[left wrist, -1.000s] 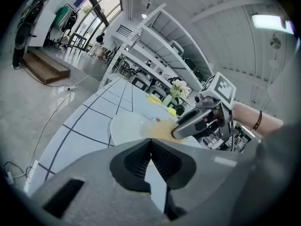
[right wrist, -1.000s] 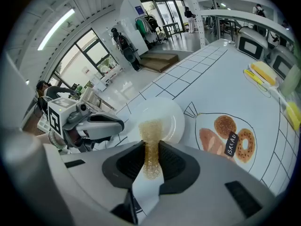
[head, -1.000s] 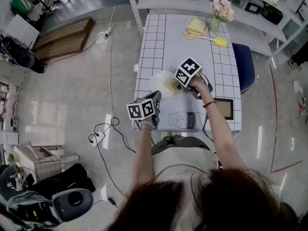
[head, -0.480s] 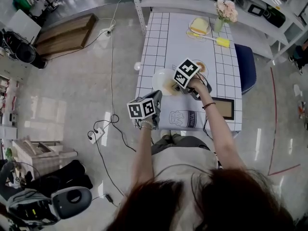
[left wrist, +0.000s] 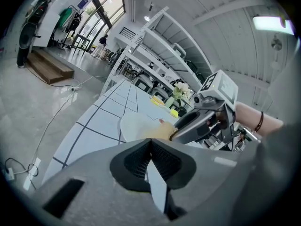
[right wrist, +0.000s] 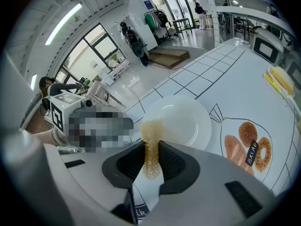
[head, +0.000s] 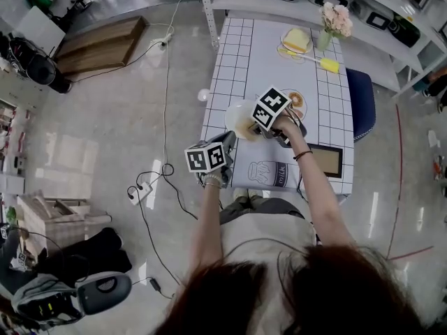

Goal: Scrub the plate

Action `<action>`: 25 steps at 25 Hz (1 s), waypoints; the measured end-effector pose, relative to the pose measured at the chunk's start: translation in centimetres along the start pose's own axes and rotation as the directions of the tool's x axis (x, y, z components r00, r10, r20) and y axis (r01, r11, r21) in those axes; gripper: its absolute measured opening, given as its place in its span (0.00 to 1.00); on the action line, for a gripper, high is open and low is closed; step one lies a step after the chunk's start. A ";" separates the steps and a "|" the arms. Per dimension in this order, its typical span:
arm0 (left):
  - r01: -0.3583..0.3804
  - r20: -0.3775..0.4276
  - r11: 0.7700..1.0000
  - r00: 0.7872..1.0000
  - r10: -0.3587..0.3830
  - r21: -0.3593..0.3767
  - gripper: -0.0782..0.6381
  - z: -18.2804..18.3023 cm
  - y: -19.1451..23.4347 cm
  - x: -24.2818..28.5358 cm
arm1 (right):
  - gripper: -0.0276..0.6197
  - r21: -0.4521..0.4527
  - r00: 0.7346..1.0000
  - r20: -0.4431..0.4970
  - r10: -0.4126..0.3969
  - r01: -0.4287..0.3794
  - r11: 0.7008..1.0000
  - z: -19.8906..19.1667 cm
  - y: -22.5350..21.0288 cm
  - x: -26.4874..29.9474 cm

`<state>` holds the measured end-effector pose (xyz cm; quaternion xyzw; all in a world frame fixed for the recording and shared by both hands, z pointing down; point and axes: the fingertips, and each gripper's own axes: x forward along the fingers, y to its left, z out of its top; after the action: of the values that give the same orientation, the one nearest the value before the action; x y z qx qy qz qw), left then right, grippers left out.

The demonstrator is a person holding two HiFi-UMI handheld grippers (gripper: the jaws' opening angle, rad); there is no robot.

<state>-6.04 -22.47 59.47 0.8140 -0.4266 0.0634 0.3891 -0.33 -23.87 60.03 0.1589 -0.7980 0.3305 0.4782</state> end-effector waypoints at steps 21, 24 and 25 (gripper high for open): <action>-0.027 0.025 0.999 0.999 0.027 -0.018 0.12 0.6 1.5 -1.4 | 0.17 -0.058 0.999 -0.026 0.029 -0.031 0.998 2.8 0.9 1.6; -0.034 0.031 0.999 0.999 0.035 -0.022 0.12 0.8 1.9 -1.7 | 0.17 -0.057 0.999 -0.027 0.029 -0.030 0.998 3.1 0.7 1.9; -0.037 0.033 0.999 0.999 0.038 -0.023 0.12 0.9 2.0 -1.7 | 0.17 -0.056 0.999 -0.027 0.030 -0.031 0.998 3.1 0.6 2.0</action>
<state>-8.79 -22.61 59.28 0.8025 -0.4489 0.0523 0.3895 -3.74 -25.41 60.50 0.1289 -0.8029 0.3173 0.4878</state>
